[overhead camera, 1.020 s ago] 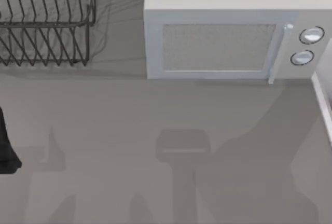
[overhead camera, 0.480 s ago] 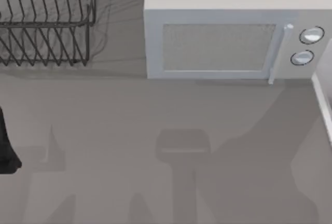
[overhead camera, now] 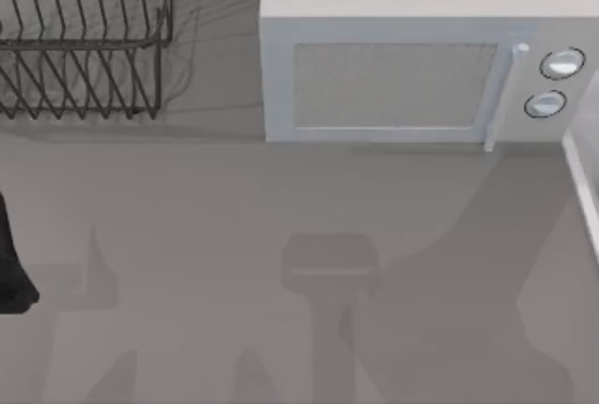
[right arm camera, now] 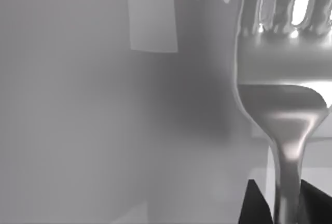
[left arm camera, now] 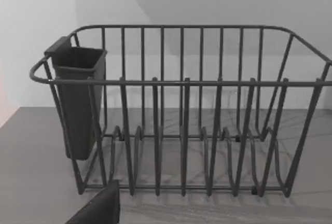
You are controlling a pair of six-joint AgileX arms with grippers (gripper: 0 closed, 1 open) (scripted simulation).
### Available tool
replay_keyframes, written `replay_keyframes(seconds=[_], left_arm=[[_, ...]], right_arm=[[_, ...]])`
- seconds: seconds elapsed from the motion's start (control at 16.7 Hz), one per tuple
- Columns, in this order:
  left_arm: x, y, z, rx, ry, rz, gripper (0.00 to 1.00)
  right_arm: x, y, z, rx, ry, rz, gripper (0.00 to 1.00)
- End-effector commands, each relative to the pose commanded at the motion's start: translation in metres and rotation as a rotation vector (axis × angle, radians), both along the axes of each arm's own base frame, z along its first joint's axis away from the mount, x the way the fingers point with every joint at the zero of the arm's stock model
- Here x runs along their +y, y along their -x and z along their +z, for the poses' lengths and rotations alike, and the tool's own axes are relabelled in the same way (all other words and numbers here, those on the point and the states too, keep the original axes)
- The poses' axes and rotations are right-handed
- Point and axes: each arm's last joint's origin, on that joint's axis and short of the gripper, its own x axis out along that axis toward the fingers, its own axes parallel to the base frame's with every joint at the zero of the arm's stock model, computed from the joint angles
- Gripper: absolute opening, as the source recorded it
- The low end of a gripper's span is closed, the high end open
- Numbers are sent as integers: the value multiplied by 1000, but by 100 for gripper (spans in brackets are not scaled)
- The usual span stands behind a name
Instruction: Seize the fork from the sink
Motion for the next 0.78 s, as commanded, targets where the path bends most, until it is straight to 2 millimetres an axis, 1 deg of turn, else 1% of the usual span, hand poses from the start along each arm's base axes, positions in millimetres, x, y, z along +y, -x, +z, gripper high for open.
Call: replay_keyframes(seconds=[0.12,0.36,0.48,0.54,0.6,0.78], left_arm=[[0,0,0,0,0,0,100],[0,0,0,0,0,0,100],[0,0,0,0,0,0,100],[0,0,0,0,0,0,100],[0,0,0,0,0,0,100],[0,0,0,0,0,0,100]], right_arm=[[-1,-3,28,5,-1,0,0],[0,1,94,27,-6,0,0],[1,4,119,13,-3,0,0],[2,5,126,8,-2,0,0],[2,6,128,6,-1,0,0],[2,5,126,7,-2,0,0]])
